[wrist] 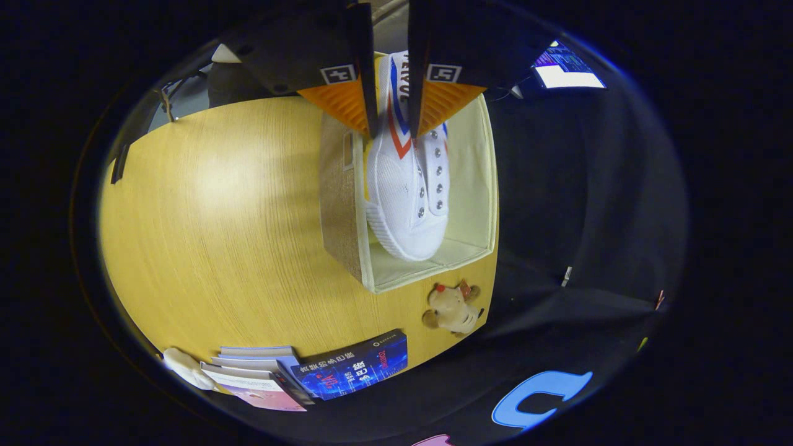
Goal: Open the storage box then place both shoes into the box .Put the left shoe in first, then the right shoe, with the right side of both shoes facing outward in a uniform manner.
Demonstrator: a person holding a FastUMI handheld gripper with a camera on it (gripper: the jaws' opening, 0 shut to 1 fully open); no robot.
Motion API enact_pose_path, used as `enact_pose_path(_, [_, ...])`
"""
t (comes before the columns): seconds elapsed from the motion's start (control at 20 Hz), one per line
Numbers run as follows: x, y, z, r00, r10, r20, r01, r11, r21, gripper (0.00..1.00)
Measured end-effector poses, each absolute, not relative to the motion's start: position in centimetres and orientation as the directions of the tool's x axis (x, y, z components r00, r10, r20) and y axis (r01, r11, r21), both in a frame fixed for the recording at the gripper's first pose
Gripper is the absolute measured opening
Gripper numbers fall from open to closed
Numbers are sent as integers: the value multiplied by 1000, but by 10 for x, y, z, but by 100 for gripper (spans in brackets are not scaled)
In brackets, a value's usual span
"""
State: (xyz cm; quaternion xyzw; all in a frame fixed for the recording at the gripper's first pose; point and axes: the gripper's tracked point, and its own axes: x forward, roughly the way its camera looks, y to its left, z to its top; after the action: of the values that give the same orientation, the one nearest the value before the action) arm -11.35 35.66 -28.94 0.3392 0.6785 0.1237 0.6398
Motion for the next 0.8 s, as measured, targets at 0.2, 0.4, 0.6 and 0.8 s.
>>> enact_pose_path(0.2, [-101, 359, -279, 84, 668, -740, 300, 691, 658, 89])
enact_pose_path(0.4, [-108, 362, -276, 82, 674, -734, 250, 700, 670, 99])
enact_pose_path(0.6, [-97, 357, -266, 174, 680, -712, 231, 675, 701, 99])
enact_pose_path(0.8, [-76, 336, -254, 344, 637, -689, 161, 684, 712, 99])
